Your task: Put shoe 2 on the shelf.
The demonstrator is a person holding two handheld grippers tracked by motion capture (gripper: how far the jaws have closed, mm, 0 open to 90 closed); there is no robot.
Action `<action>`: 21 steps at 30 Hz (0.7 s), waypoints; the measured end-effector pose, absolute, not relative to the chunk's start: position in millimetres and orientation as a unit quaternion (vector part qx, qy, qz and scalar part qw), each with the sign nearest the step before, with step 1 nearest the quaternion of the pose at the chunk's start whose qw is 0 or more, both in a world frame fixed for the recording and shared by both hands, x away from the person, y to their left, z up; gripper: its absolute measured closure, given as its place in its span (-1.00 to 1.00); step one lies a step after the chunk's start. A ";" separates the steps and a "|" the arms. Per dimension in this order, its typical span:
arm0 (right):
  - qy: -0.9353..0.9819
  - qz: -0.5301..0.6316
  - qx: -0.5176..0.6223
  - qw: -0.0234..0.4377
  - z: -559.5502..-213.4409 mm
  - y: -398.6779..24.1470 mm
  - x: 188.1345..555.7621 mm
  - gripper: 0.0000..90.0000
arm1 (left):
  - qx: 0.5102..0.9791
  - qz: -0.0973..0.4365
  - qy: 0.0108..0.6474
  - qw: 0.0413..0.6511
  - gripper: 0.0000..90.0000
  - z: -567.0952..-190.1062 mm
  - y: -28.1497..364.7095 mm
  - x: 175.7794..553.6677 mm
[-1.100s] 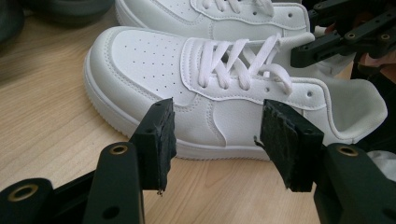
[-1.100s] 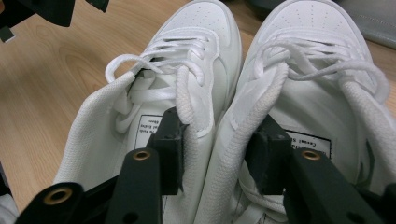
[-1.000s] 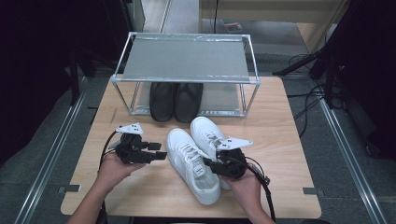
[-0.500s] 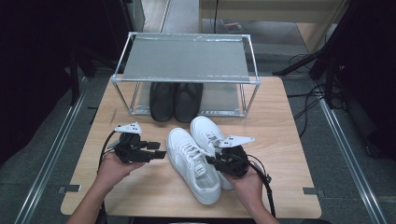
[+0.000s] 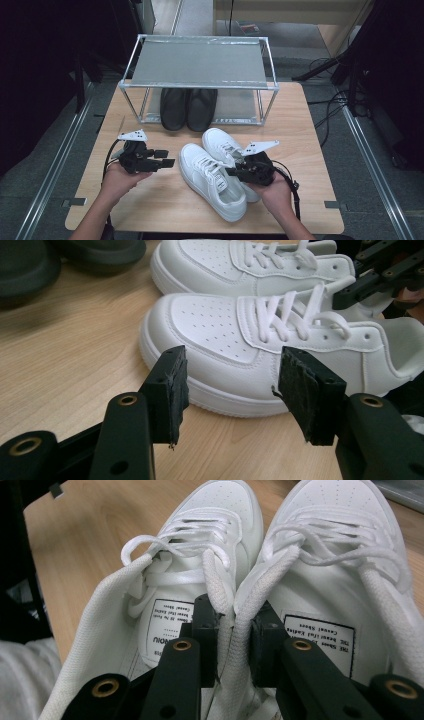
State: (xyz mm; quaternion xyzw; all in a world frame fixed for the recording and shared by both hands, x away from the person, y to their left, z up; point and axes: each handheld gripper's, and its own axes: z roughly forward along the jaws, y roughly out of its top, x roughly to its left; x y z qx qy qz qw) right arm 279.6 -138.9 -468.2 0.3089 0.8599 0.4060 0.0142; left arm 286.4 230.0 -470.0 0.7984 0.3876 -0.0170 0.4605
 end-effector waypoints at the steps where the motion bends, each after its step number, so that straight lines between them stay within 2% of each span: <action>1: 0.863 0.403 0.304 0.015 -467.0 -139.9 279.4 0.75 | 0.798 -0.017 0.389 0.459 0.02 -469.7 230.7 286.6; 11: 0.870 0.413 0.270 -0.002 -464.1 -152.7 280.0 0.76 | 0.791 -0.011 0.403 0.460 0.01 -469.3 241.4 287.3; 21: 0.873 0.424 0.240 -0.027 -447.8 -137.8 287.7 0.76 | 0.780 0.004 0.424 0.460 0.01 -468.6 259.5 284.3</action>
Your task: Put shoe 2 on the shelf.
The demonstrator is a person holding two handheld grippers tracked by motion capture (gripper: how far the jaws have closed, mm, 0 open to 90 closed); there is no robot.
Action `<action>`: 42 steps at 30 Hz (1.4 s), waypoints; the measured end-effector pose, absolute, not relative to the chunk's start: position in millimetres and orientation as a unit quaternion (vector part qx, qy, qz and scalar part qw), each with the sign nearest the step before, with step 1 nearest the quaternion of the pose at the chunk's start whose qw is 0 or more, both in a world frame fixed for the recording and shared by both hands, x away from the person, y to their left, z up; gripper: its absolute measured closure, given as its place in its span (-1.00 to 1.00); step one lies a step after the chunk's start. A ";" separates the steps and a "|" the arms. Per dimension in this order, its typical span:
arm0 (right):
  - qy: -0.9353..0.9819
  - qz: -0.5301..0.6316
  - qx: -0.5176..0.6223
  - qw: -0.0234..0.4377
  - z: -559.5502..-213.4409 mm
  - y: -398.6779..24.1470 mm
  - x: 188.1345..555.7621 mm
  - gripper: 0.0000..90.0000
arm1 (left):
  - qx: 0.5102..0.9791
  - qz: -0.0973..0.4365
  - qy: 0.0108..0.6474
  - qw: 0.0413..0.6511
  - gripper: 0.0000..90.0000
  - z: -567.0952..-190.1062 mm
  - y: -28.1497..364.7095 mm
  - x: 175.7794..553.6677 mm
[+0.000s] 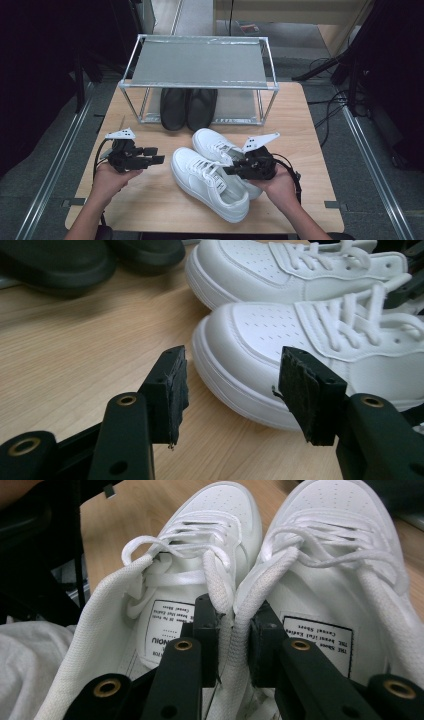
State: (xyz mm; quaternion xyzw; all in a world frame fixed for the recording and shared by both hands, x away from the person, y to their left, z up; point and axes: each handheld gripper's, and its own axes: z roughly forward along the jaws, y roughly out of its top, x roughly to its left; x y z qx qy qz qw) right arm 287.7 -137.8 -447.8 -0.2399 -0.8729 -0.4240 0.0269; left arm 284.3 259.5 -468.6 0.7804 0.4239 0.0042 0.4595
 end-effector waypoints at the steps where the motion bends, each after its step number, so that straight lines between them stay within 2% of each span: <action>1: -0.874 -0.423 -0.235 0.031 -446.0 -136.1 288.7 0.76 | 0.778 0.008 0.428 0.460 0.01 -468.5 261.7 283.9; 22: -0.880 -0.448 -0.150 0.054 -383.0 -106.1 320.0 0.77 | 0.744 0.028 0.486 0.458 0.02 -473.6 304.0 273.0; 31: -0.879 -0.456 -0.136 0.042 -342.6 -93.6 330.9 0.77 | 0.744 0.026 0.486 0.458 0.02 -473.3 304.8 271.3; 42: -0.865 -0.478 -0.145 0.049 -293.9 -83.4 356.7 0.79 | 0.744 0.026 0.484 0.460 0.02 -473.2 304.9 272.3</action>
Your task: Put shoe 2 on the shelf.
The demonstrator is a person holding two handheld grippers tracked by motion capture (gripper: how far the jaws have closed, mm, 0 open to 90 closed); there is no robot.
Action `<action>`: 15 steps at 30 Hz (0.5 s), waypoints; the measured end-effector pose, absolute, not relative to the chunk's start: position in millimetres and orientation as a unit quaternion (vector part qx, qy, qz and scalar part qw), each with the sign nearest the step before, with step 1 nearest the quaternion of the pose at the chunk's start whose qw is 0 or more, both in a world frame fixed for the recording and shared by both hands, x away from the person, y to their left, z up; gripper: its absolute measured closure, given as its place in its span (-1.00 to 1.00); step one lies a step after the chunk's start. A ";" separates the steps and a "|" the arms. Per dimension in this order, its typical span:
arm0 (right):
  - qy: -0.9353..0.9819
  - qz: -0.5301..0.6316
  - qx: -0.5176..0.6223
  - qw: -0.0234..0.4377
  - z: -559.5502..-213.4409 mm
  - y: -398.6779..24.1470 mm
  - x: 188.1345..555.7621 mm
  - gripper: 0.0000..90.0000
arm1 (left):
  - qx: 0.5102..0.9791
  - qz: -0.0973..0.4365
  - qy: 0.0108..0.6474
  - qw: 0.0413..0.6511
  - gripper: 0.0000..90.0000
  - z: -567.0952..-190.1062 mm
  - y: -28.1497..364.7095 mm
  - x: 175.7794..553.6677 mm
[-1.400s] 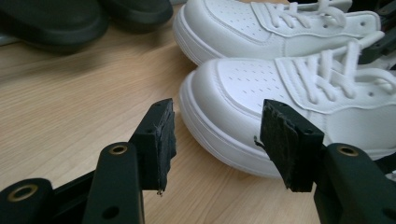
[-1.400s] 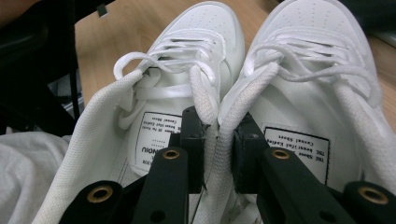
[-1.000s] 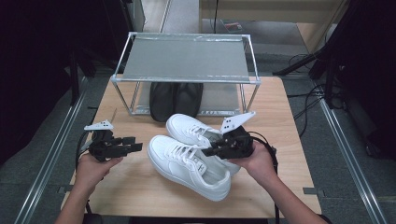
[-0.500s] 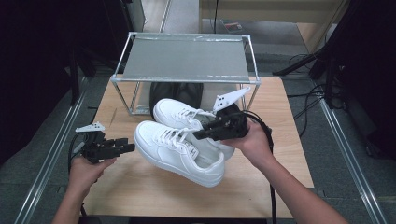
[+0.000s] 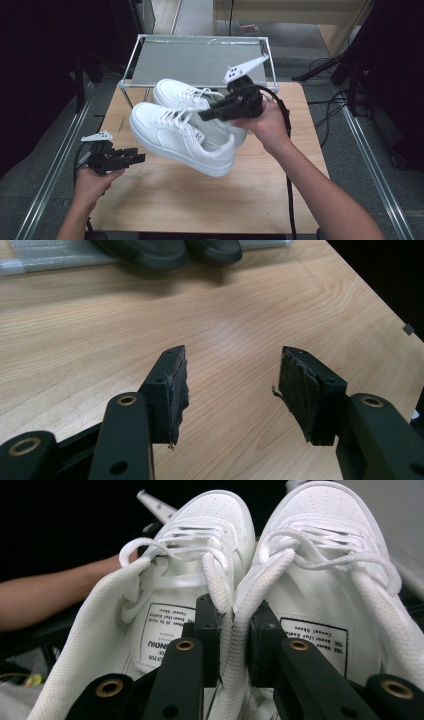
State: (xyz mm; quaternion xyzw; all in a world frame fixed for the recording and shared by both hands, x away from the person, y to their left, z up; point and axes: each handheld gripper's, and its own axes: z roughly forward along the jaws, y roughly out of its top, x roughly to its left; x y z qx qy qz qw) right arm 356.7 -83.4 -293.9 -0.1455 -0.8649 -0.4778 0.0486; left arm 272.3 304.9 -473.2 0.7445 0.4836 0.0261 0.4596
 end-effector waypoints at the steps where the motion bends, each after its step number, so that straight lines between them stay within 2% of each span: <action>1: -0.864 -0.481 -0.146 0.045 -289.8 -82.9 360.1 0.79 | 0.745 0.025 0.483 0.459 0.02 -473.2 304.8 272.2; 9: -0.848 -0.492 -0.197 -0.001 -259.0 -84.7 393.6 0.79 | 0.749 0.022 0.478 0.458 0.02 -473.6 302.5 272.9; 15: -0.840 -0.486 -0.236 -0.050 -251.7 -82.3 418.9 0.79 | 0.750 0.018 0.477 0.457 0.02 -474.7 299.9 274.6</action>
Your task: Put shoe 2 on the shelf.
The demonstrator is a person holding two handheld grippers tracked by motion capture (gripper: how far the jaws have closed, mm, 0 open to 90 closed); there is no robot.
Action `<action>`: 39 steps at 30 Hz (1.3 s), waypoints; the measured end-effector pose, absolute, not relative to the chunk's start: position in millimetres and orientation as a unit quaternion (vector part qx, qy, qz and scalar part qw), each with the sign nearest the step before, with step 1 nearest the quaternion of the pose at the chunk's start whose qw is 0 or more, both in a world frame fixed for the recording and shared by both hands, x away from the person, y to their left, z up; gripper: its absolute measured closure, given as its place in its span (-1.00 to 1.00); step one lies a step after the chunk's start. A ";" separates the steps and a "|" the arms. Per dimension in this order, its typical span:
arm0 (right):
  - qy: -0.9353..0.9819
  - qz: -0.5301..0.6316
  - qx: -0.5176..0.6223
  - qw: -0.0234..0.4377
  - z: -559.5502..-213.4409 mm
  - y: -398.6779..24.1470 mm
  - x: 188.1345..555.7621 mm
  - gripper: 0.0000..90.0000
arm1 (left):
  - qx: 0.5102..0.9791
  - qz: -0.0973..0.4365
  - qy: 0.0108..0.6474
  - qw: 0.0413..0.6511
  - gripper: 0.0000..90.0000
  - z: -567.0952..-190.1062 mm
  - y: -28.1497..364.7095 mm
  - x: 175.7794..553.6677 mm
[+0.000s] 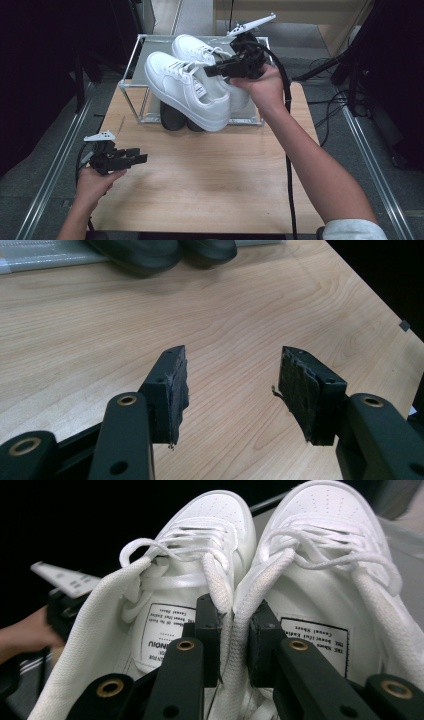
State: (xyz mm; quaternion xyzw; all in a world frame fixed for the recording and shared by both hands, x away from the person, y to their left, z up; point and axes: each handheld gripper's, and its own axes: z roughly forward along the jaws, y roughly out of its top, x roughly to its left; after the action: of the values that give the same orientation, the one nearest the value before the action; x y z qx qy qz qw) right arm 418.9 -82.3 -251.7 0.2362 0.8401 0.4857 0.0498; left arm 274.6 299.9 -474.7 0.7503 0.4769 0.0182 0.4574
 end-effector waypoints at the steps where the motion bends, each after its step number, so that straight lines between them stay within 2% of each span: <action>1: 0.835 0.486 0.250 0.053 -252.6 -81.9 423.7 0.79 | 0.751 0.020 0.476 0.457 0.02 -475.1 299.3 275.0; 6: 0.811 0.488 0.317 0.056 -260.8 -78.7 446.5 0.79 | 0.753 0.016 0.472 0.458 0.02 -475.3 296.5 276.3; 12: 0.793 0.482 0.363 0.087 -265.4 -71.9 468.9 0.79 | 0.755 0.012 0.469 0.458 0.02 -476.1 294.5 278.9; 24: 0.753 0.457 0.458 0.119 -268.5 -50.8 508.6 0.79 | 0.759 0.005 0.460 0.460 0.02 -477.9 290.6 283.6; 30: 0.720 0.452 0.511 0.129 -264.0 -41.0 520.4 0.79 | 0.761 -0.002 0.455 0.463 0.02 -478.1 286.6 285.1; 36: 0.698 0.417 0.556 0.170 -262.5 -31.6 529.5 0.78 | 0.765 -0.005 0.449 0.462 0.02 -477.9 282.3 285.9; 39: 0.686 0.405 0.579 0.173 -268.2 -27.5 531.6 0.77 | 0.765 -0.005 0.449 0.462 0.02 -478.1 282.3 286.8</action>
State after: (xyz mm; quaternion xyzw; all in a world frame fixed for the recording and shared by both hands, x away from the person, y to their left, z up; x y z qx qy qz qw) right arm 531.6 -27.5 -268.2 0.5793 0.6861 0.4047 0.1731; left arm 286.8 282.3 -478.1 0.7650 0.4485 -0.0053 0.4622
